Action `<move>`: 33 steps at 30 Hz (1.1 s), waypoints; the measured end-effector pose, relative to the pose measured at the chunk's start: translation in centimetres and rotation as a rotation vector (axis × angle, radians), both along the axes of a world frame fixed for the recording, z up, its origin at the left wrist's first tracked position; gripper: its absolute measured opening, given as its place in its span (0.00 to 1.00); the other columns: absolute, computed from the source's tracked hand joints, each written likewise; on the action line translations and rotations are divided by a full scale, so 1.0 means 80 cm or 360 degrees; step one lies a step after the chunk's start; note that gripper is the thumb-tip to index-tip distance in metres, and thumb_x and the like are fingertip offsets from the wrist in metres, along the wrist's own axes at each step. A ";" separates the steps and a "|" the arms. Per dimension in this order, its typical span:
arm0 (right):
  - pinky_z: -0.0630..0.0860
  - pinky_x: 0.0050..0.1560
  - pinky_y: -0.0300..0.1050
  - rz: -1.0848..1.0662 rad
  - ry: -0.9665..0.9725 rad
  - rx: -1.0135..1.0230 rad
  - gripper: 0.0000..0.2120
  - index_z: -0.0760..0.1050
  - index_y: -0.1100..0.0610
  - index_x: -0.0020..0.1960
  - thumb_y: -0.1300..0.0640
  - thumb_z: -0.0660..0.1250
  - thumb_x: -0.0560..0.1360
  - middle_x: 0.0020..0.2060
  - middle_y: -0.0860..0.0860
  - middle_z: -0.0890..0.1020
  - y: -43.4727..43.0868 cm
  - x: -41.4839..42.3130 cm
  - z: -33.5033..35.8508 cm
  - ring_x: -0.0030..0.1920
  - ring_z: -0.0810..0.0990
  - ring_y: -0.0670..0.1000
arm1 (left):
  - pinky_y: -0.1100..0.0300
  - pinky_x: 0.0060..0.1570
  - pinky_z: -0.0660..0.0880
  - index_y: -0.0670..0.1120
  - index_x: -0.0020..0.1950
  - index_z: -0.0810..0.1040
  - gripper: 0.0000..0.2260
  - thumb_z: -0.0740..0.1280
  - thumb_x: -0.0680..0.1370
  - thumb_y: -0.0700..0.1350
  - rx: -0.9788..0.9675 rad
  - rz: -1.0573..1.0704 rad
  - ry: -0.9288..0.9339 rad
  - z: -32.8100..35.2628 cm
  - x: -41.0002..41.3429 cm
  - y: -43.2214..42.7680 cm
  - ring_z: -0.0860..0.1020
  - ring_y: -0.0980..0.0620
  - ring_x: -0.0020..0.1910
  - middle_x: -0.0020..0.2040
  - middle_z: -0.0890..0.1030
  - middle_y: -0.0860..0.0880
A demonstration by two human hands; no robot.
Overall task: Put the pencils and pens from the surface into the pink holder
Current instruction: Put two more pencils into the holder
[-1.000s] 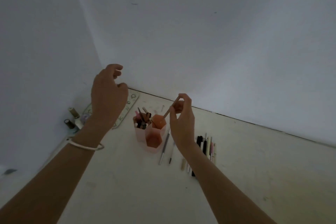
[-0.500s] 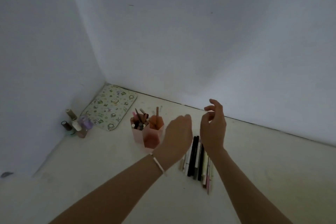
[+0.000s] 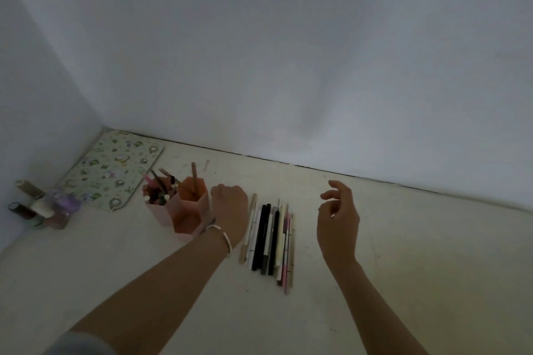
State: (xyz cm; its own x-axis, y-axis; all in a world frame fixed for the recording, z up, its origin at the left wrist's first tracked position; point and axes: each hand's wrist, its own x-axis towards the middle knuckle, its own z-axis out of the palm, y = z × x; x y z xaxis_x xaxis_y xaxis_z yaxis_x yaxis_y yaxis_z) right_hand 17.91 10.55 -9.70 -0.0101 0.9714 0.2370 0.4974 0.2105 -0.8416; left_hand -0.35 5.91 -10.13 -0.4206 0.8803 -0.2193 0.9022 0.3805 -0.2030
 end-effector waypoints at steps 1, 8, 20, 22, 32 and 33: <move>0.69 0.28 0.33 0.0005 -0.0031 -0.0035 0.21 0.73 0.49 0.58 0.70 0.58 0.73 0.42 0.44 0.79 0.001 0.000 -0.004 0.28 0.73 0.44 | 0.55 0.55 0.72 0.42 0.58 0.73 0.09 0.59 0.78 0.40 0.0089 0.0025 -0.0098 0.013 0.000 0.002 0.77 0.47 0.53 0.53 0.77 0.46; 0.74 0.48 0.44 0.0240 -0.0700 -0.0842 0.17 0.69 0.61 0.67 0.63 0.60 0.79 0.55 0.59 0.80 -0.007 -0.017 -0.049 0.53 0.80 0.57 | 0.57 0.45 0.74 0.42 0.62 0.73 0.12 0.62 0.79 0.40 0.0967 0.0176 -0.0891 0.126 -0.038 0.029 0.78 0.47 0.47 0.52 0.78 0.44; 0.72 0.45 0.48 0.0182 -0.0890 -0.0869 0.07 0.70 0.63 0.49 0.71 0.55 0.76 0.53 0.63 0.73 -0.015 -0.052 -0.064 0.43 0.72 0.56 | 0.48 0.45 0.81 0.49 0.60 0.75 0.13 0.64 0.78 0.38 0.1628 0.0294 -0.1304 0.159 -0.086 -0.018 0.83 0.48 0.42 0.43 0.79 0.47; 0.73 0.44 0.47 0.0148 -0.0797 -0.0884 0.06 0.70 0.67 0.53 0.70 0.57 0.77 0.54 0.63 0.72 -0.013 -0.053 -0.061 0.45 0.75 0.59 | 0.49 0.44 0.82 0.49 0.61 0.75 0.13 0.65 0.78 0.38 0.1648 0.0306 -0.1324 0.157 -0.089 -0.024 0.83 0.49 0.41 0.43 0.79 0.48; 0.76 0.39 0.34 0.0040 0.0355 -0.0171 0.25 0.64 0.50 0.71 0.64 0.64 0.77 0.41 0.47 0.76 0.012 -0.086 0.064 0.39 0.79 0.45 | 0.59 0.42 0.79 0.47 0.61 0.74 0.11 0.64 0.79 0.39 0.1675 0.0245 -0.0793 0.134 -0.119 -0.036 0.80 0.51 0.40 0.46 0.78 0.47; 0.76 0.40 0.32 0.0071 0.0413 -0.0108 0.24 0.65 0.49 0.70 0.64 0.65 0.77 0.42 0.46 0.77 0.010 -0.094 0.075 0.40 0.79 0.45 | 0.58 0.42 0.78 0.47 0.61 0.73 0.11 0.64 0.79 0.40 0.1609 0.0239 -0.0736 0.125 -0.121 -0.037 0.79 0.51 0.40 0.46 0.78 0.47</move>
State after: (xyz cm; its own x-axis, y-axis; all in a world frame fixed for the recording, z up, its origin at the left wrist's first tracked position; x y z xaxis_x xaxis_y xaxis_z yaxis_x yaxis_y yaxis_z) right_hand 10.39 11.33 -3.73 -0.0006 0.9852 0.1715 0.2545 0.1660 -0.9527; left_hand -10.06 2.95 -0.14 -0.6008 0.6892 0.4051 0.7420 0.2921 0.6035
